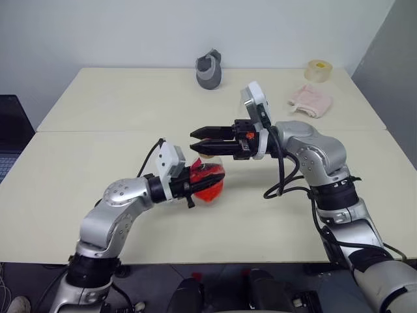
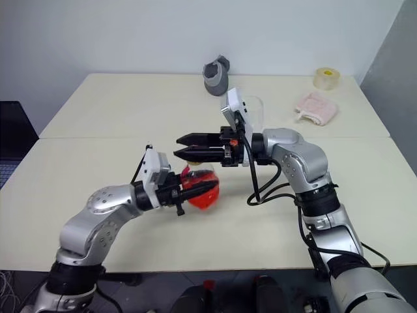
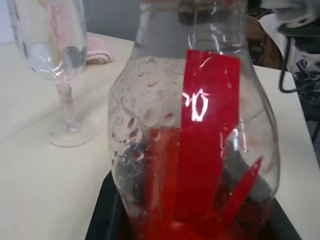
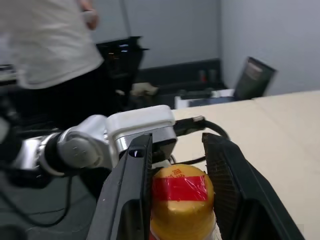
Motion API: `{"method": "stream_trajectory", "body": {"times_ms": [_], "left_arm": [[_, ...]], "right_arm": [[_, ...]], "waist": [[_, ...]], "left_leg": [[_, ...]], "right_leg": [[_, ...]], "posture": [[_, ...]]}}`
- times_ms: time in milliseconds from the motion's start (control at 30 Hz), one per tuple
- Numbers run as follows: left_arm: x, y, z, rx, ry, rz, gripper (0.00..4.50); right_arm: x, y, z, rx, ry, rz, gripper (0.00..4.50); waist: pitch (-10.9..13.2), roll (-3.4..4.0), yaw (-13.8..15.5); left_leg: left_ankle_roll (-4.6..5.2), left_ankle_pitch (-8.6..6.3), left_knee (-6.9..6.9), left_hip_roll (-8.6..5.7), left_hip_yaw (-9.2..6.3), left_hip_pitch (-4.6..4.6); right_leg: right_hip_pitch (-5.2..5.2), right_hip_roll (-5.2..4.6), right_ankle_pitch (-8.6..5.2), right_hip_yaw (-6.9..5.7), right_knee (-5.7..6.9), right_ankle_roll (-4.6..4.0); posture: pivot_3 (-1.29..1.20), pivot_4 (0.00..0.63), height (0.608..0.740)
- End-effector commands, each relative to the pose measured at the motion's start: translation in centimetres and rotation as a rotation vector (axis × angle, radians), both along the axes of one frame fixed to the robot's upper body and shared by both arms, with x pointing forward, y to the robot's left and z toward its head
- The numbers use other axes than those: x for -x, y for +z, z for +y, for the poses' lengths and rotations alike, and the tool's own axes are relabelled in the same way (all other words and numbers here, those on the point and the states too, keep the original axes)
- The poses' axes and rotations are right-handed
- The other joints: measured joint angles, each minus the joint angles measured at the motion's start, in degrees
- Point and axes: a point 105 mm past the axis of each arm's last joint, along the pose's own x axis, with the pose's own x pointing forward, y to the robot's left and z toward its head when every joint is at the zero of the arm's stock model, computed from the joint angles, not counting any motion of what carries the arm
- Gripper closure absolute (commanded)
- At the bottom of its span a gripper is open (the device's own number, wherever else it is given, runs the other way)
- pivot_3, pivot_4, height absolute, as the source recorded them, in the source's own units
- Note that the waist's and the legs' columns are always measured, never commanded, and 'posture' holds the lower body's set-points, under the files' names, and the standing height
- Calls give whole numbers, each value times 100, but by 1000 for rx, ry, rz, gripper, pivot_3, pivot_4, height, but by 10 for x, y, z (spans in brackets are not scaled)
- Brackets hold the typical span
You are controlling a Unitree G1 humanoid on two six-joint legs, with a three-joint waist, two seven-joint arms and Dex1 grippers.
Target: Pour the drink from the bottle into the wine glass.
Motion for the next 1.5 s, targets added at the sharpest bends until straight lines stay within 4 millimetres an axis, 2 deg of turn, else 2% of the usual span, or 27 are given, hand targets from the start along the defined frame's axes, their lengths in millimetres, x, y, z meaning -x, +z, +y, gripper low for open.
{"method": "stream_trajectory", "body": {"times_ms": [33,200,300,400,500,667,733,1033,1200,1367,1500], "left_arm": [[20,11,-5,21,-73,-16,3156],[16,11,2,19,-13,-24,3156],[1,17,13,34,86,-42,3156],[-9,21,19,43,138,-60,3156],[-23,25,20,62,180,-79,3156],[-43,30,9,74,163,-97,3156],[-47,31,3,67,133,-114,3156],[-56,30,-6,56,75,-139,3156],[-58,31,-7,62,76,-137,3156],[-58,30,-9,65,72,-133,3156],[-58,31,-11,66,67,-136,3156]], "right_arm": [[-4,20,-10,-25,21,-137,3266],[-3,21,-17,-25,20,-110,1547],[-4,25,-38,-52,-110,-61,548],[3,23,-48,-53,-186,-62,548],[6,22,-46,-70,-282,-81,548],[-21,25,-33,-128,-563,-83,548],[-26,28,-28,-153,-605,-92,548],[-33,34,-16,-166,-643,-148,548],[-25,35,-11,-177,-585,-145,548],[-17,26,-5,-130,-528,-146,548],[-24,17,-5,-85,-543,-145,548]], "waist": [[1,1,2],[1,1,71],[1,1,112],[2,1,144],[2,1,139],[1,1,123],[1,1,127],[1,2,123],[1,1,100],[1,1,81],[1,1,78]], "left_leg": [[0,0,0,0,-1,0],[-4,2,4,-2,-3,-4],[-5,3,3,-1,-4,-4],[-5,3,2,-2,-4,-7],[-5,2,2,-3,-1,-6],[-10,6,3,-2,2,-3],[-21,11,3,-3,3,-5],[-22,12,2,-5,5,-12],[-21,12,2,-5,5,-12],[-21,12,2,-5,3,-12],[-21,12,2,-6,3,-12]], "right_leg": [[0,0,0,-1,0,0],[2,-8,0,-3,-4,0],[2,-10,0,-3,-3,0],[0,-11,0,-3,-4,0],[1,-11,0,-2,-3,0],[-1,-2,0,-1,2,0],[-2,-2,0,0,1,0],[-12,-4,0,3,1,0],[-12,-4,0,3,1,0],[-12,-4,0,3,1,0],[-12,-5,0,2,1,0]], "posture": [[0,150,740],[0,150,740],[0,150,740],[0,150,740],[0,150,740],[0,150,740],[0,150,740],[0,150,740],[0,150,740],[0,150,740],[0,150,740]]}}
